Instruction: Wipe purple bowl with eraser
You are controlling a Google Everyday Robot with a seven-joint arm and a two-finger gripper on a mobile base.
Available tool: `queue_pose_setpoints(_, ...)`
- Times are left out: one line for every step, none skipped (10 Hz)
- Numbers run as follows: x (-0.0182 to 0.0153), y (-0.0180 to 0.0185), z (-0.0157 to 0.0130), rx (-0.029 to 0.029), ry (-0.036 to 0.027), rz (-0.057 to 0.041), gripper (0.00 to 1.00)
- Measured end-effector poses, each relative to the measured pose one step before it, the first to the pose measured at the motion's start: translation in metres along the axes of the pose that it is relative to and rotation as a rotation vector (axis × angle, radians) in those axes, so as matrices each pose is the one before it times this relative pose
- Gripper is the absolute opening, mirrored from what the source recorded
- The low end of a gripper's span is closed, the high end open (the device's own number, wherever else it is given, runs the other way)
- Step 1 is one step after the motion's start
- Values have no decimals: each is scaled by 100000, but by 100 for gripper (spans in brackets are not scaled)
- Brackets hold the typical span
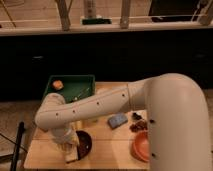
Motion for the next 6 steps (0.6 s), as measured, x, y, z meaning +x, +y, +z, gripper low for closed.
queue_pose_setpoints(-307,1424,355,258,-730,2199,0)
queue_pose_setpoints(-8,1576,258,-285,-471,2653,0)
queue_pose_setpoints(787,1727,78,307,81,4055,0)
queue_pose_setpoints(874,679,-119,-67,185,1790,0)
queue_pose_setpoints(1358,528,-203,-610,431,1821,0)
queue_pose_setpoints(1525,-102,-259,-729,446,810,0)
